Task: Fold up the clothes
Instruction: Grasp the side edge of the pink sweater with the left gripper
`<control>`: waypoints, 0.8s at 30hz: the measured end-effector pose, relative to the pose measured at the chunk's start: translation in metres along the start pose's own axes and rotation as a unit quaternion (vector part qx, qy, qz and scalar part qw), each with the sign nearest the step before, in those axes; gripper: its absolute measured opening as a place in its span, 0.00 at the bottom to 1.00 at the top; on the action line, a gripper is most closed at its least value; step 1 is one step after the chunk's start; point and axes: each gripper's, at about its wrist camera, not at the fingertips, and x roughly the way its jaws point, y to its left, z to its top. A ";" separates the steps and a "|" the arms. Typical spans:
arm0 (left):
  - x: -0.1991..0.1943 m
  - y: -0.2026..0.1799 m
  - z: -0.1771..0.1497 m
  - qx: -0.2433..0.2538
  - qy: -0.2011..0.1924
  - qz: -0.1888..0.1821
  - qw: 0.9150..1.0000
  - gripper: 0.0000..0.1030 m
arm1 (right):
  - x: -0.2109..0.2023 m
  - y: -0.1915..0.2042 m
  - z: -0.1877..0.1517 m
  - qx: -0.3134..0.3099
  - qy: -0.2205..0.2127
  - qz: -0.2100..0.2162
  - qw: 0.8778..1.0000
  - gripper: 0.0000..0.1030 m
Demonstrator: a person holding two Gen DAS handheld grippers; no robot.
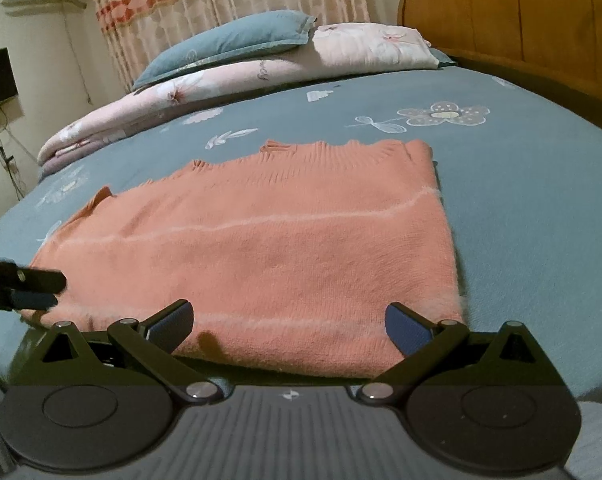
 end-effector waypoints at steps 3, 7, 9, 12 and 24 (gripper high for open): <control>-0.020 0.008 0.016 0.001 -0.024 -0.034 0.999 0.99 | -0.004 -0.003 0.004 0.005 -0.012 -0.009 1.000 1.00; -0.057 0.034 0.048 0.008 -0.073 -0.051 0.996 0.99 | -0.007 -0.007 0.011 0.005 -0.018 -0.020 1.000 1.00; -0.069 0.058 0.067 -0.010 -0.092 -0.047 0.995 0.99 | -0.007 -0.007 0.015 0.004 -0.020 -0.030 0.999 1.00; -0.071 0.102 0.088 -0.067 -0.097 -0.056 0.992 0.97 | -0.004 -0.005 0.019 0.002 -0.016 -0.039 0.999 1.00; 0.016 0.187 0.100 -0.185 -0.024 -0.122 0.975 0.79 | 0.023 0.029 0.043 -0.052 0.001 -0.066 0.996 1.00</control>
